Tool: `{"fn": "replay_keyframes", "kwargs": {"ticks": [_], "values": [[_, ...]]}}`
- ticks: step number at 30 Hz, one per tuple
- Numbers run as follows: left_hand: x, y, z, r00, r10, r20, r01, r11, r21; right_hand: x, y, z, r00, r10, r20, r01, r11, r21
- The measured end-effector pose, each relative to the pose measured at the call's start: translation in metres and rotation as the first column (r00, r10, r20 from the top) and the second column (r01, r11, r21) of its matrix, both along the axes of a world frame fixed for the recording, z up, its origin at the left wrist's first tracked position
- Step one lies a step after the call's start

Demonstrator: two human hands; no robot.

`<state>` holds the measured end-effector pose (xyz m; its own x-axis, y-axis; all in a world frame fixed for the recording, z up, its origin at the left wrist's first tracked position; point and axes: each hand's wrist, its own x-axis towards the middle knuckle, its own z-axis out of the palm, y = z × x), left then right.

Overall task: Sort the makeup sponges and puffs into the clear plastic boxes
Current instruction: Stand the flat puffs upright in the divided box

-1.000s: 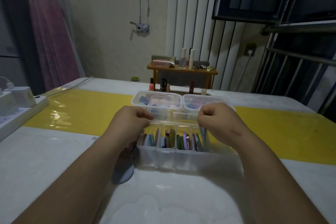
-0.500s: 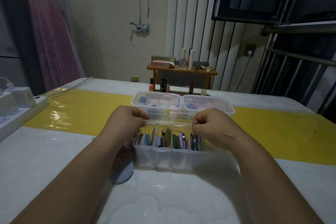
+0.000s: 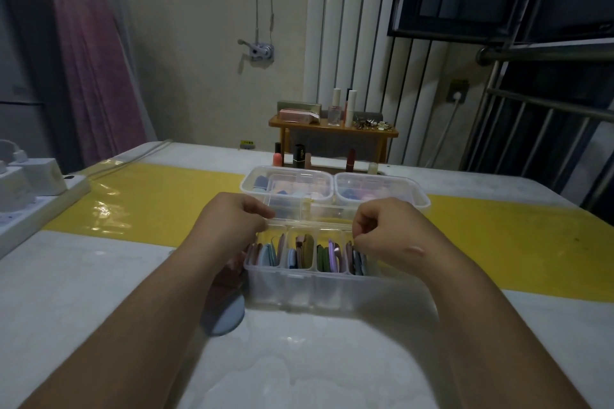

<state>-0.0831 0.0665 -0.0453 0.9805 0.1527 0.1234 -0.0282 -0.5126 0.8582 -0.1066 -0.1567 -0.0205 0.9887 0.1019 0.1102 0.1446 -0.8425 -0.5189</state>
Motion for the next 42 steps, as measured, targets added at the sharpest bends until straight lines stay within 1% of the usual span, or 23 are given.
{"fn": "replay_keyframes", "kwargs": {"ticks": [4, 7, 12, 19, 24, 28, 30, 32, 37, 42], "values": [[0.001, 0.001, 0.001, 1.0, -0.016, -0.018, 0.016, 1.0, 0.002, 0.002, 0.002, -0.003, 0.999, -0.035, -0.019, 0.033, 0.997, -0.068], [0.001, 0.005, 0.002, 0.999, -0.024, -0.041, 0.023, 1.0, -0.019, 0.003, 0.004, -0.006, 0.999, -0.038, 0.003, 0.038, 0.995, -0.089], [0.004, 0.016, 0.004, 0.999, 0.017, -0.027, -0.02, 0.996, -0.092, 0.003, 0.004, -0.005, 0.998, -0.054, 0.042, 0.057, 0.997, -0.055], [0.007, 0.03, 0.005, 0.997, 0.072, -0.019, -0.073, 0.995, -0.07, 0.0, 0.003, -0.003, 0.998, -0.056, 0.043, 0.056, 0.998, 0.007], [0.01, 0.032, 0.001, 0.996, 0.054, -0.072, -0.054, 0.999, -0.002, 0.003, 0.003, -0.005, 0.997, -0.07, 0.028, 0.07, 0.997, -0.013], [0.01, 0.029, -0.002, 0.992, 0.038, -0.121, -0.024, 0.993, 0.112, 0.006, 0.004, -0.009, 0.994, -0.077, 0.081, 0.079, 0.997, -0.023], [0.008, 0.029, -0.002, 0.988, 0.032, -0.148, -0.007, 0.986, 0.167, 0.007, 0.003, -0.01, 0.994, -0.074, 0.084, 0.076, 0.997, -0.025], [0.006, 0.03, -0.002, 0.984, 0.029, -0.174, 0.008, 0.978, 0.209, 0.008, 0.002, -0.011, 0.995, -0.063, 0.077, 0.063, 0.998, 0.0], [0.005, 0.032, -0.002, 0.973, -0.013, -0.231, 0.072, 0.966, 0.248, 0.008, -0.006, -0.007, 0.987, -0.077, 0.144, 0.059, 0.991, 0.124], [0.005, 0.032, -0.004, 0.962, -0.071, -0.265, 0.149, 0.947, 0.286, 0.008, -0.005, -0.008, 0.989, -0.085, 0.119, 0.07, 0.99, 0.123]]}}
